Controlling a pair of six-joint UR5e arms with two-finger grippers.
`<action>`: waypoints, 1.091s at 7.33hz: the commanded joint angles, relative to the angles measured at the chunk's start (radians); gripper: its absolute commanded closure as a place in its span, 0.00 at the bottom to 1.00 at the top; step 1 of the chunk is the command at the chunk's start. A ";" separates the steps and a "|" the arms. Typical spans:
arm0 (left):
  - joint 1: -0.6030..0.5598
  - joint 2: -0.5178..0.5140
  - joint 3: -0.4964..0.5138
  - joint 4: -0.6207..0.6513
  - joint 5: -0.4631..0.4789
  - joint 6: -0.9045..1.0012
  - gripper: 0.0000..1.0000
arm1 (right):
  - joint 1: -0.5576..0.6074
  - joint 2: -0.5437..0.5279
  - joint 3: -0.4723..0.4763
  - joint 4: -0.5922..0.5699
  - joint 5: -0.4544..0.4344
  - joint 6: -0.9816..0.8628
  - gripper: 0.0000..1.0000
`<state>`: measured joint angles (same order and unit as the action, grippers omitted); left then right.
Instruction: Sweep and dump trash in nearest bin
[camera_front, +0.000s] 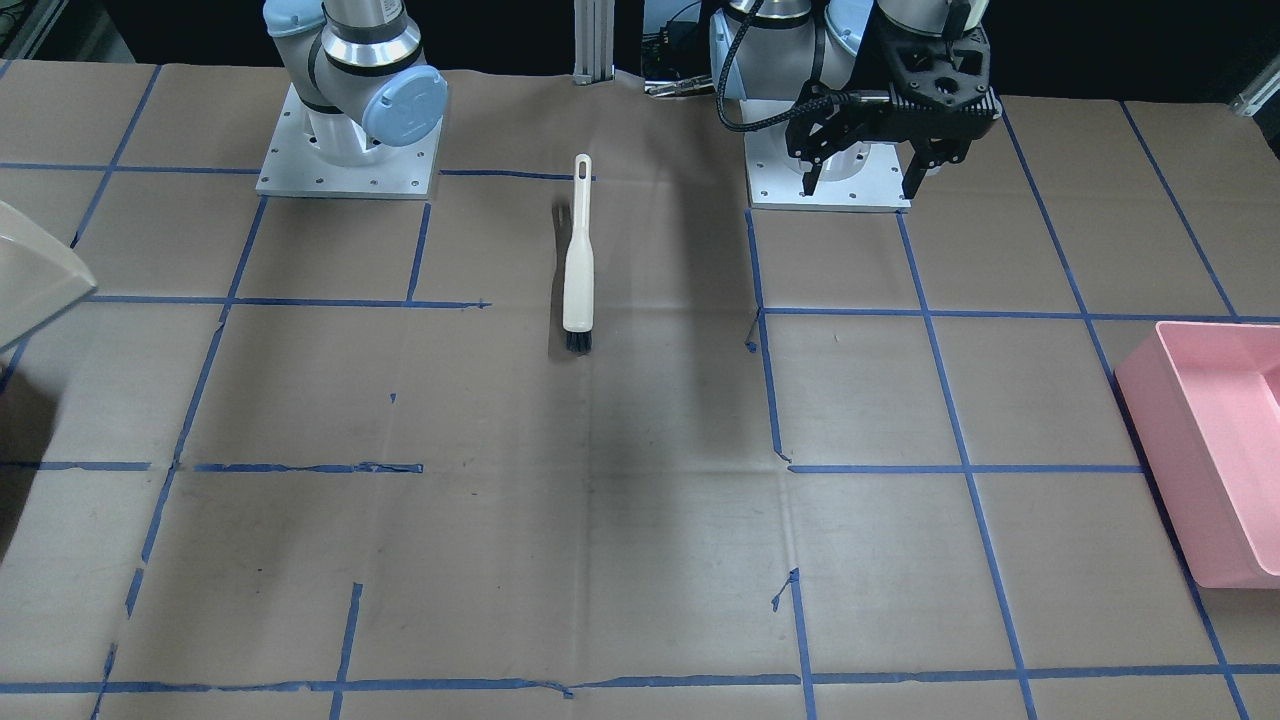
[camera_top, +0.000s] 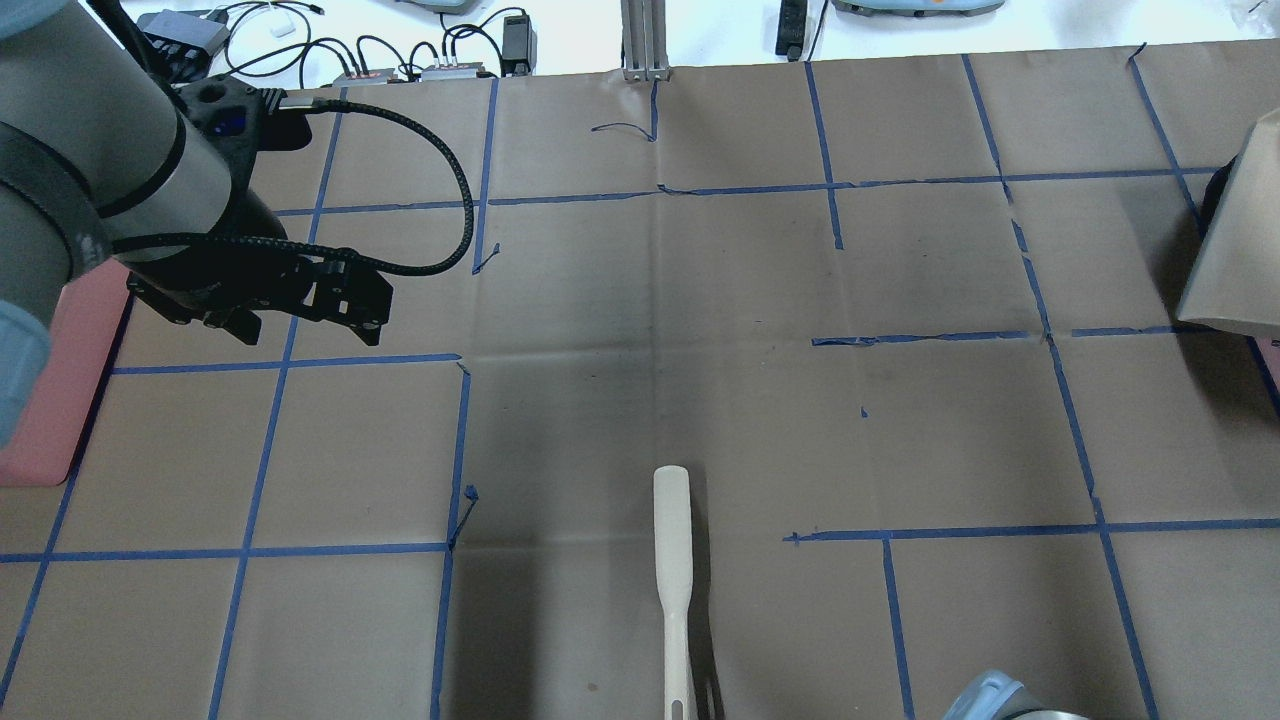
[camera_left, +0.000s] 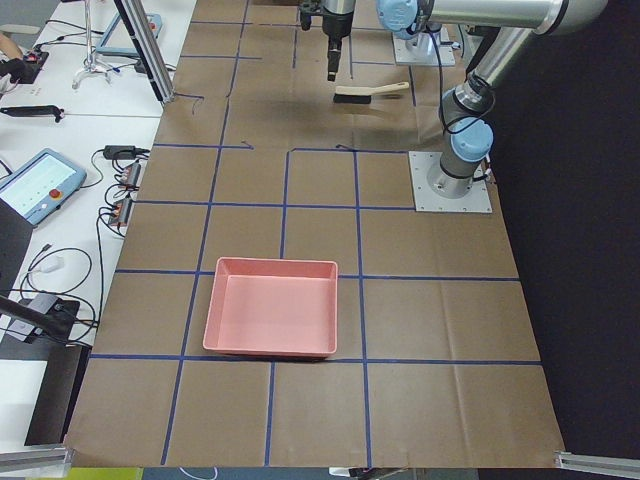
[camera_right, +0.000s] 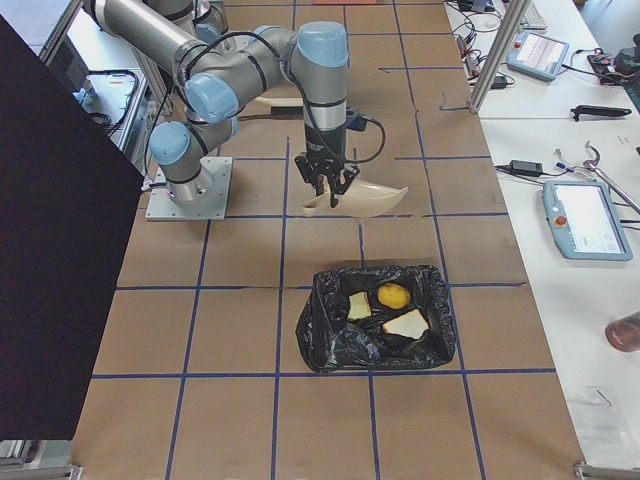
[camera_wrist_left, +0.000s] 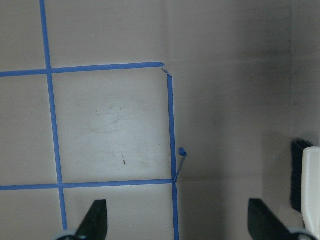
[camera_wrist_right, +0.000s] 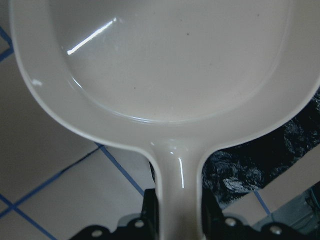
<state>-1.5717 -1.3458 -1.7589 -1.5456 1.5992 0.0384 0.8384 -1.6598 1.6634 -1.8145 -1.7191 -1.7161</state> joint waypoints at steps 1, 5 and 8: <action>0.002 0.026 0.003 -0.005 0.001 0.000 0.00 | 0.106 -0.032 0.048 0.006 0.045 0.247 0.97; 0.001 0.048 -0.022 -0.005 -0.002 0.001 0.00 | 0.397 -0.023 0.096 0.026 0.093 0.817 0.97; 0.004 0.043 -0.022 -0.004 0.001 0.003 0.00 | 0.551 0.037 0.091 0.015 0.170 1.207 0.97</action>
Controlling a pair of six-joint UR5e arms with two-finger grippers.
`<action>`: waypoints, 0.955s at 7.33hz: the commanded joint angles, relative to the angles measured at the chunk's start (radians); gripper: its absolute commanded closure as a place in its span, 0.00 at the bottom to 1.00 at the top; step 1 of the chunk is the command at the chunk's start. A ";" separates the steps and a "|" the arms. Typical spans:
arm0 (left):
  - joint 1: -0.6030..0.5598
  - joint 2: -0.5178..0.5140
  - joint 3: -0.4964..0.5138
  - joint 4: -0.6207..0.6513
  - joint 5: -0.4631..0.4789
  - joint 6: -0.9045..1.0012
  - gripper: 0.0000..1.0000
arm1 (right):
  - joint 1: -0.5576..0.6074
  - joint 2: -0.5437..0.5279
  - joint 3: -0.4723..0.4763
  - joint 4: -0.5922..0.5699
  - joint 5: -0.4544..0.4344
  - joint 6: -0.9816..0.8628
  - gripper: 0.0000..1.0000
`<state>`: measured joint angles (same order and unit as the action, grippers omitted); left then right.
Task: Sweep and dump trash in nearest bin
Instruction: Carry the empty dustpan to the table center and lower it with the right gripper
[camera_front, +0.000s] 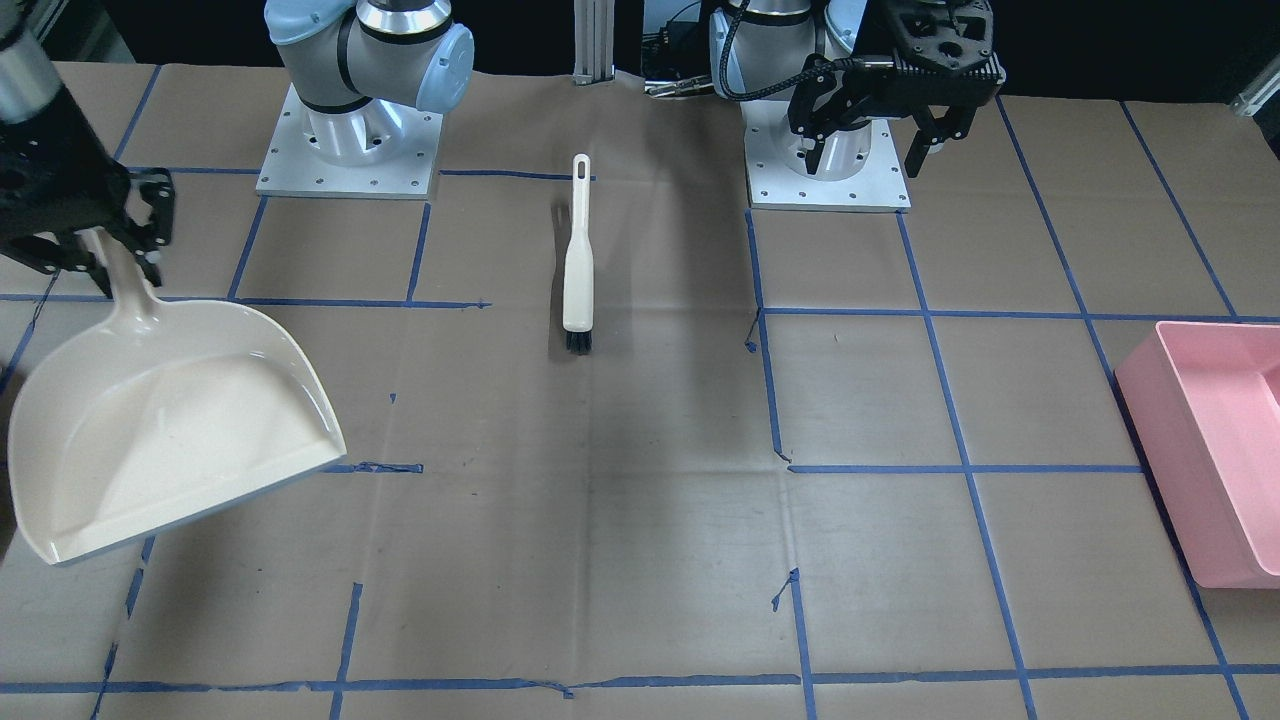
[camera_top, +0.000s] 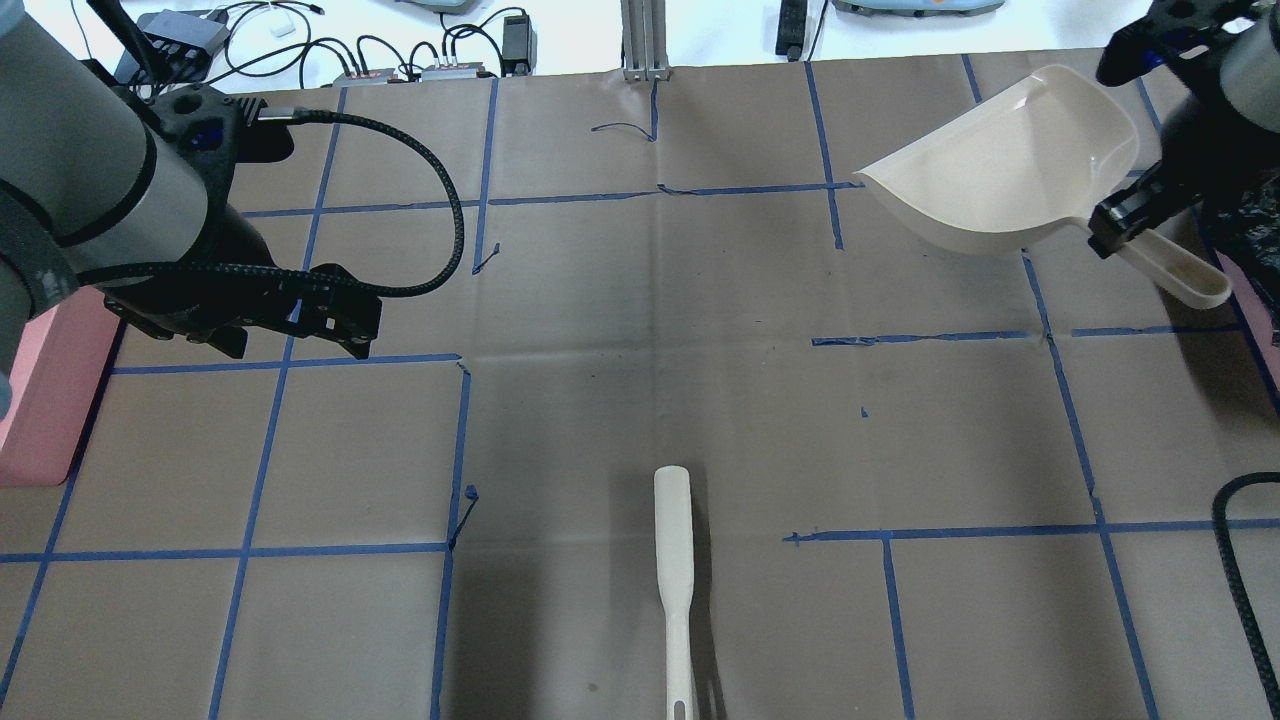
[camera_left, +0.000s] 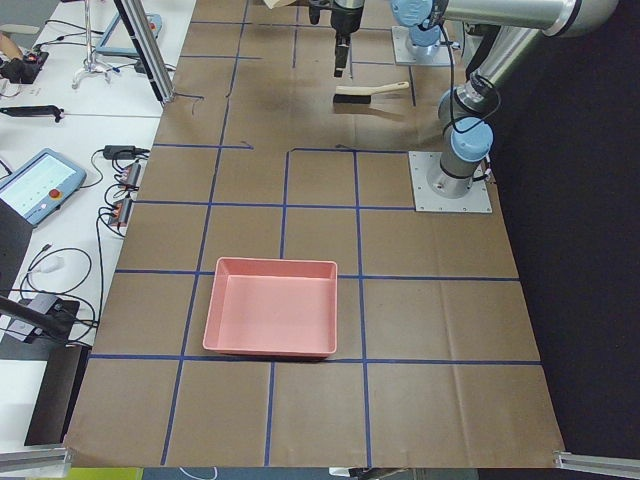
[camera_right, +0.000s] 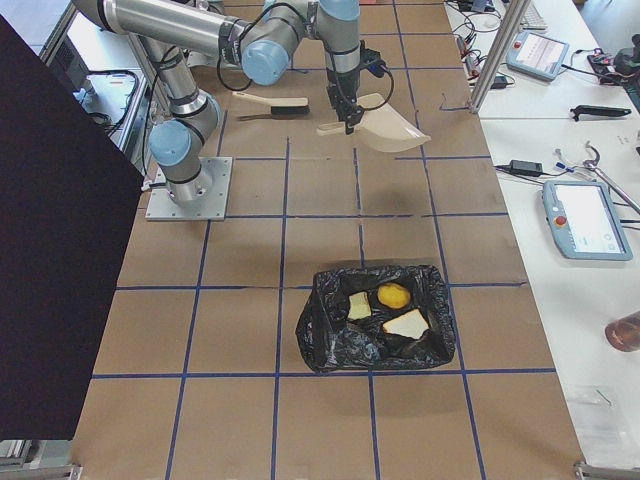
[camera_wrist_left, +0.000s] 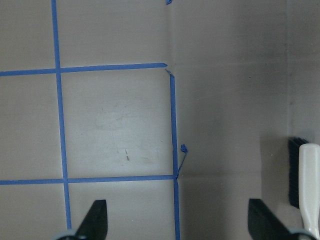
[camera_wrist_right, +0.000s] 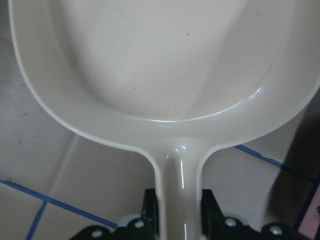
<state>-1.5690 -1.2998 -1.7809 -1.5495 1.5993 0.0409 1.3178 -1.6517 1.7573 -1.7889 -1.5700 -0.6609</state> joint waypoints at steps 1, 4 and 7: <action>0.009 -0.033 0.029 0.002 0.002 0.022 0.00 | 0.143 0.070 -0.016 -0.017 0.019 0.266 0.97; 0.009 -0.148 0.145 -0.024 0.016 0.030 0.00 | 0.358 0.221 -0.132 -0.047 0.002 0.551 0.97; -0.003 -0.182 0.175 -0.052 0.005 0.028 0.00 | 0.538 0.386 -0.232 -0.067 0.004 0.739 0.97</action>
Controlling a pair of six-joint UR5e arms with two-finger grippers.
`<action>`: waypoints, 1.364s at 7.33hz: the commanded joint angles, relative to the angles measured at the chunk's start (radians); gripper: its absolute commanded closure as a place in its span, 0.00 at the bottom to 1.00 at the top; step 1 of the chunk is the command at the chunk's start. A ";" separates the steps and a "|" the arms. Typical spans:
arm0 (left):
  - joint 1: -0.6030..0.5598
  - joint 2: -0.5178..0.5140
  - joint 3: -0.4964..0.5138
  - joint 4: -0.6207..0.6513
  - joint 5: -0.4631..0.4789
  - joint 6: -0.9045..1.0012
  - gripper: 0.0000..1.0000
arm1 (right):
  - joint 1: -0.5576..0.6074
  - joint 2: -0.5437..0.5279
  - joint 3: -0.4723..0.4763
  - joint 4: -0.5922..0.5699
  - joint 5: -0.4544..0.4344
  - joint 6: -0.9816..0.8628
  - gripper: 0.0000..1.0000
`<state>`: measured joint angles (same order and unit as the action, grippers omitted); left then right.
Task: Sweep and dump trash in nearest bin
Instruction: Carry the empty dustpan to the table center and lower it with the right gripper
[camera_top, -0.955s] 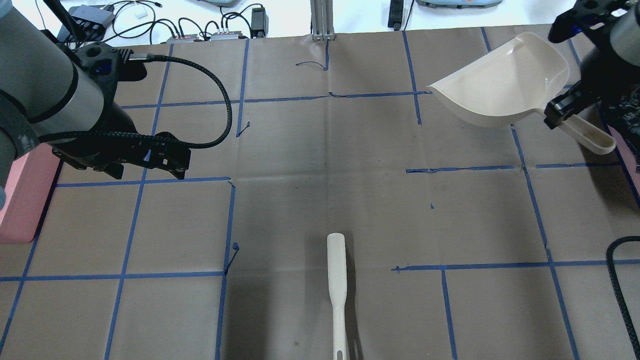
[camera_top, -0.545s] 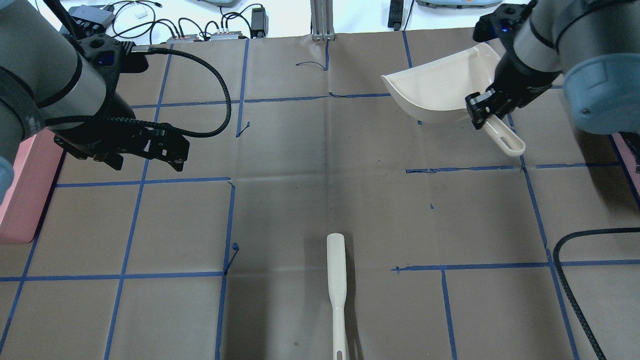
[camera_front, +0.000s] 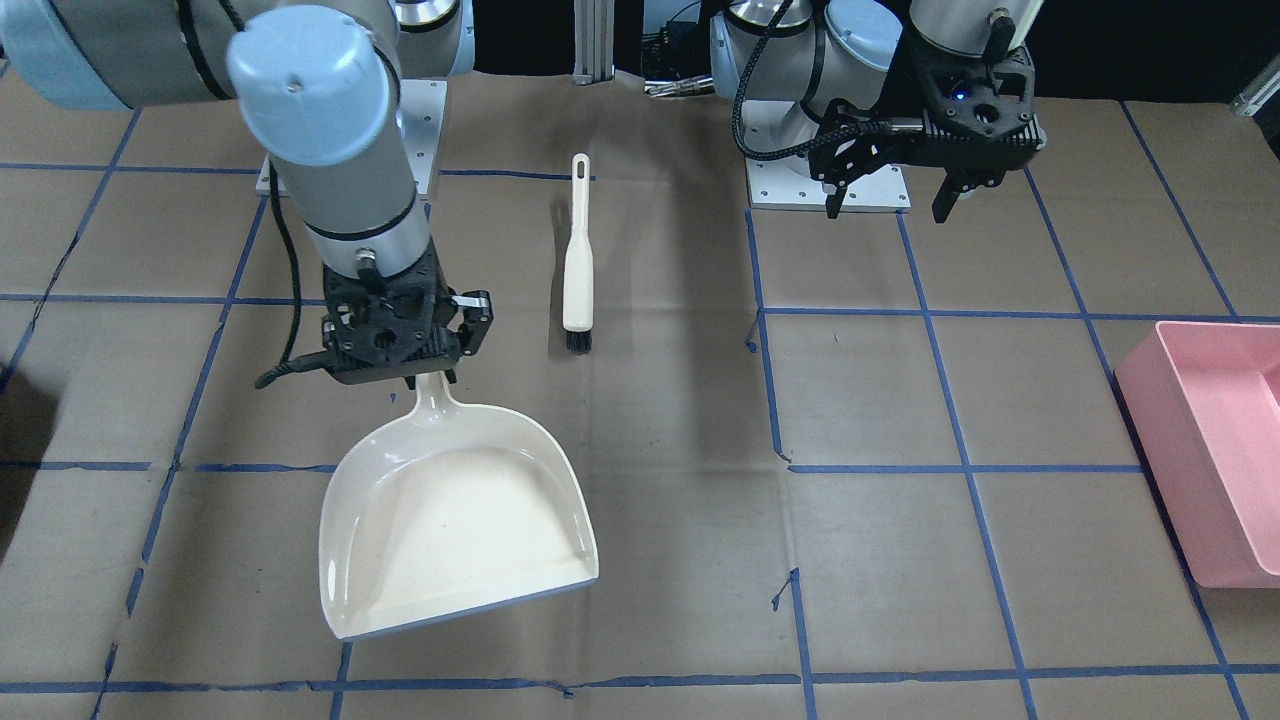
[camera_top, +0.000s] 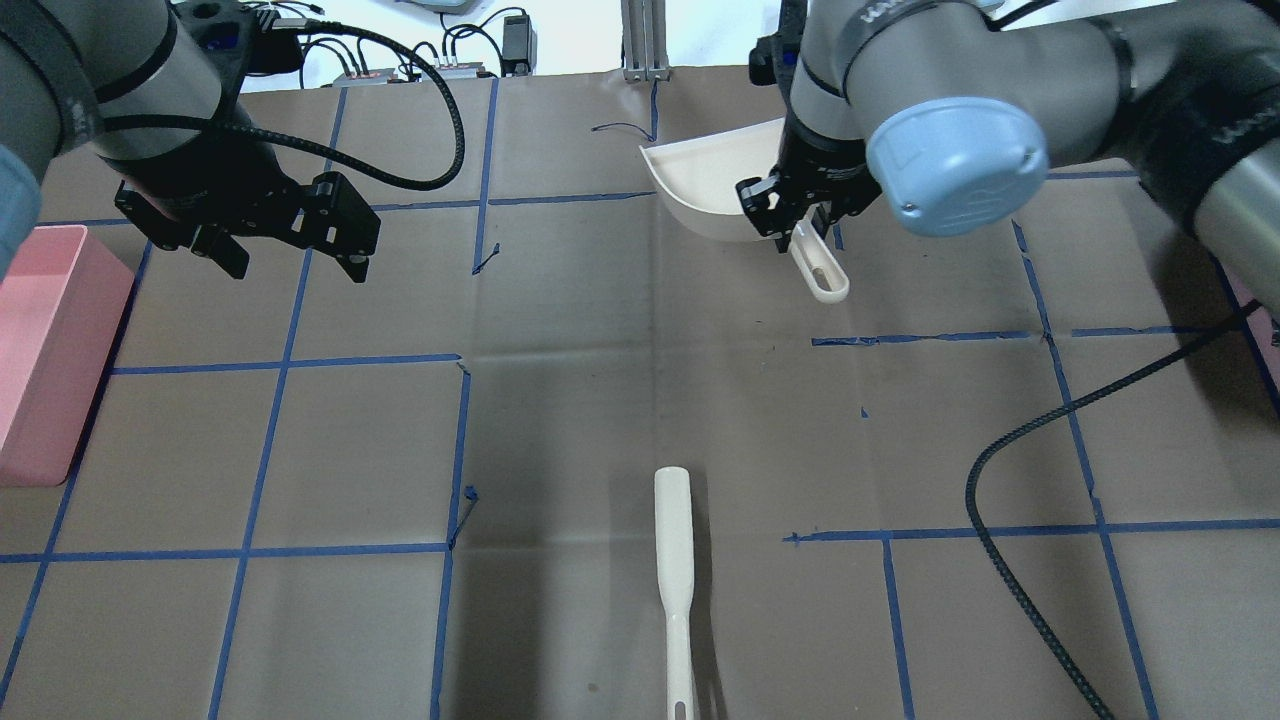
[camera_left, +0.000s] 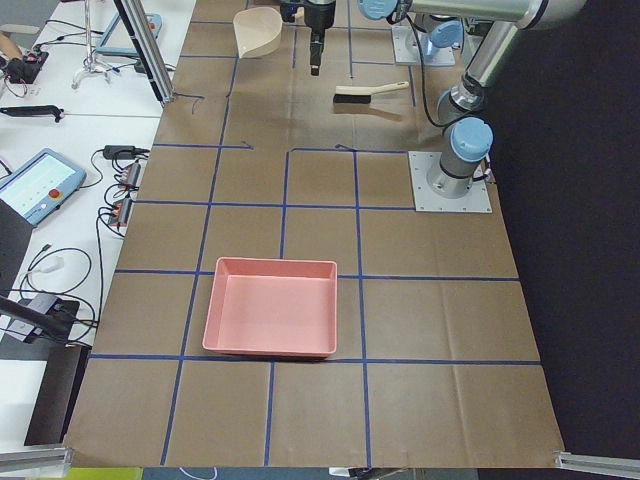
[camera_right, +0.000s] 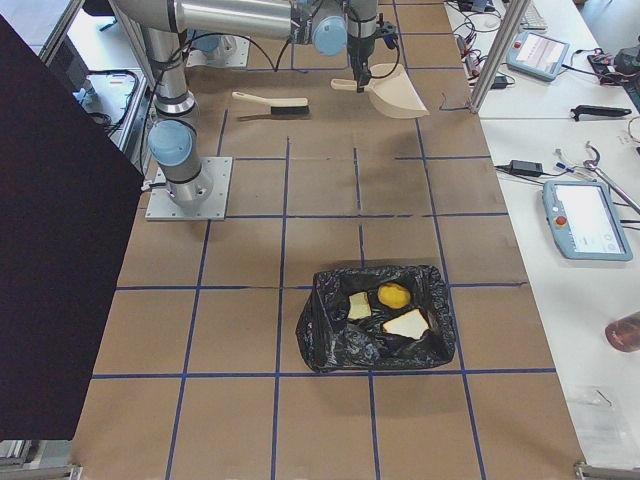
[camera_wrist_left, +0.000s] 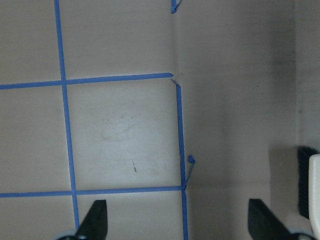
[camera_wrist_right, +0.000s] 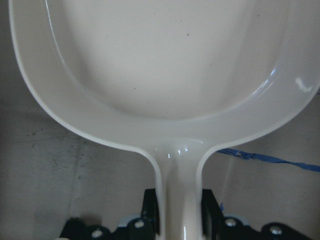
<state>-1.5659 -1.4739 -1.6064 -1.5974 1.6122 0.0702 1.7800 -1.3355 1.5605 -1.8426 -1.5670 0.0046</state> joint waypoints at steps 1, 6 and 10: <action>-0.006 -0.019 -0.004 -0.003 -0.009 -0.001 0.00 | 0.114 0.120 -0.034 -0.100 -0.005 0.115 0.97; -0.006 -0.078 0.014 0.019 -0.014 0.000 0.00 | 0.119 0.268 -0.033 -0.208 0.002 0.241 0.97; -0.010 -0.065 -0.003 0.019 -0.012 0.003 0.00 | 0.125 0.300 -0.039 -0.257 0.010 0.283 0.97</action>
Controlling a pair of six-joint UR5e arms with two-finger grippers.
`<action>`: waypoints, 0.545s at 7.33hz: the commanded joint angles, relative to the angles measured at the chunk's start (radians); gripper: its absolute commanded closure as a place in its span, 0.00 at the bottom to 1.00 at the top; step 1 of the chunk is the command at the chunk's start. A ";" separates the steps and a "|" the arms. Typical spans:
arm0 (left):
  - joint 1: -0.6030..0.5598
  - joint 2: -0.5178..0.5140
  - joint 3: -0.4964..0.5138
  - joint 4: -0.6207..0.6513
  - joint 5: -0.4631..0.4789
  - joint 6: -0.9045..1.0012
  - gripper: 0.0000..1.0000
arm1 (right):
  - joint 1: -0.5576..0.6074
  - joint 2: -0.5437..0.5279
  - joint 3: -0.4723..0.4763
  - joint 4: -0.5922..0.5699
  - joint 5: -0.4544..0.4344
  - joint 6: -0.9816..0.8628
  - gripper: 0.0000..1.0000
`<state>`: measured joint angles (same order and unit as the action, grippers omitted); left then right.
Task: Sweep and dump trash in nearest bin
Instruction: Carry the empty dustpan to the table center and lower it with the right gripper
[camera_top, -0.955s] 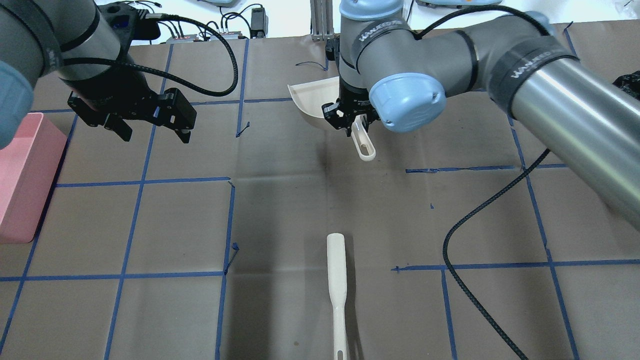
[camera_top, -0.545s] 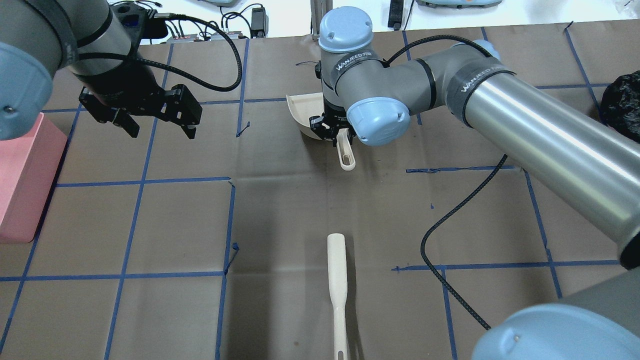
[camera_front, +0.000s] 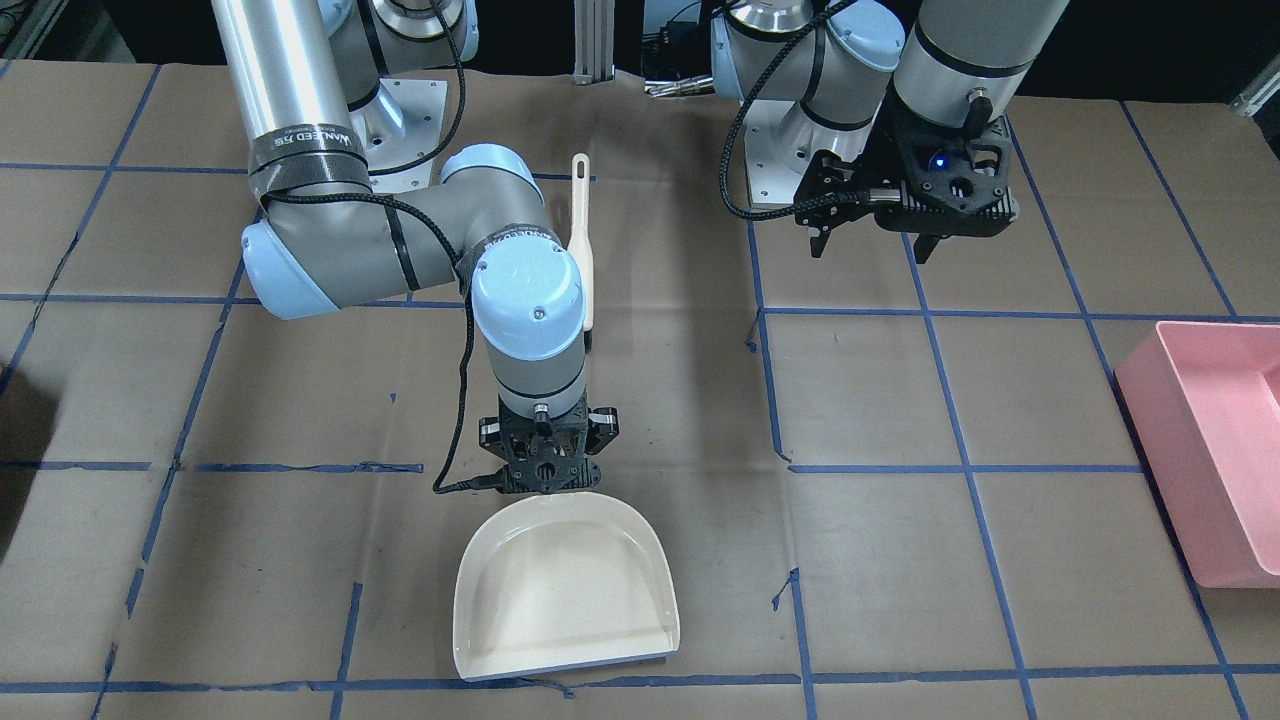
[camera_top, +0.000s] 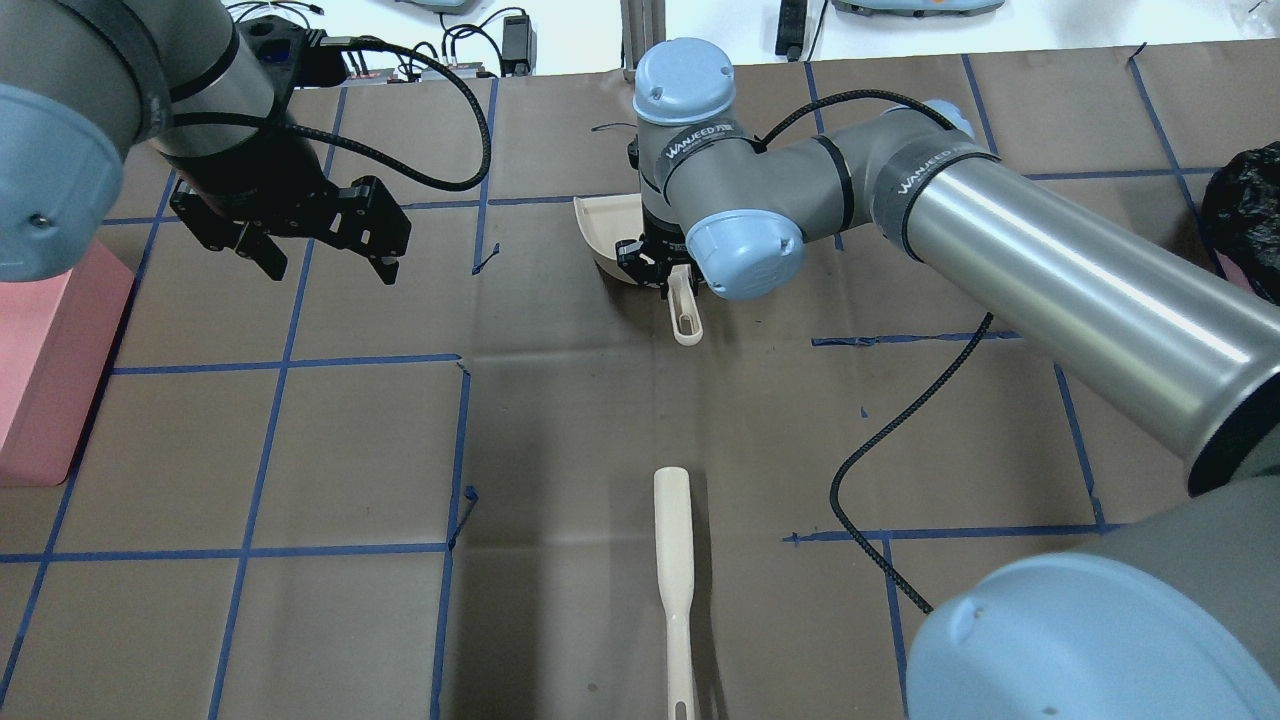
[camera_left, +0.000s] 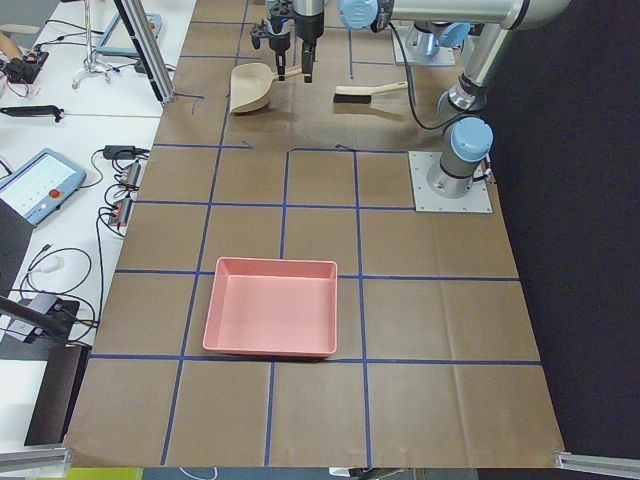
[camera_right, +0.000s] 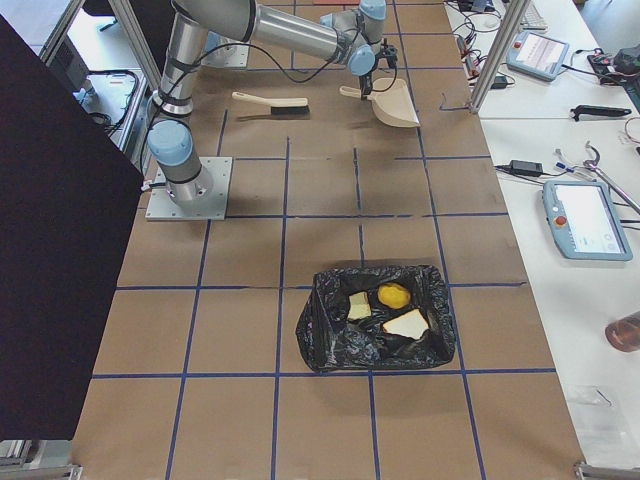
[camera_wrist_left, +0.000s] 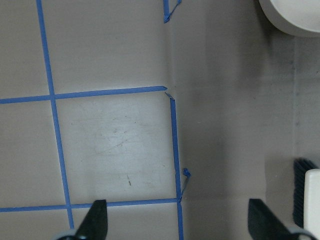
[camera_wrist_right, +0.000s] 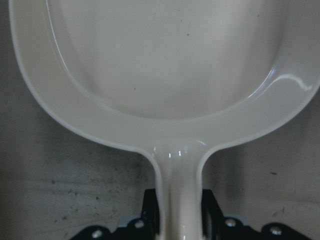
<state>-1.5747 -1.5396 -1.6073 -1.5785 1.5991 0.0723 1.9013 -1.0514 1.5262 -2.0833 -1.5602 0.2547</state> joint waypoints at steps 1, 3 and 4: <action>-0.001 0.003 -0.002 0.000 -0.001 0.001 0.00 | 0.004 0.016 -0.004 -0.017 0.002 0.040 0.97; -0.001 0.004 -0.002 0.000 0.002 0.001 0.00 | 0.027 0.017 -0.004 -0.017 0.003 0.063 0.97; -0.001 0.004 -0.002 0.000 0.004 0.000 0.00 | 0.028 0.016 -0.004 -0.017 0.003 0.061 0.96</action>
<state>-1.5754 -1.5362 -1.6091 -1.5785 1.6008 0.0733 1.9229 -1.0355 1.5218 -2.0998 -1.5572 0.3110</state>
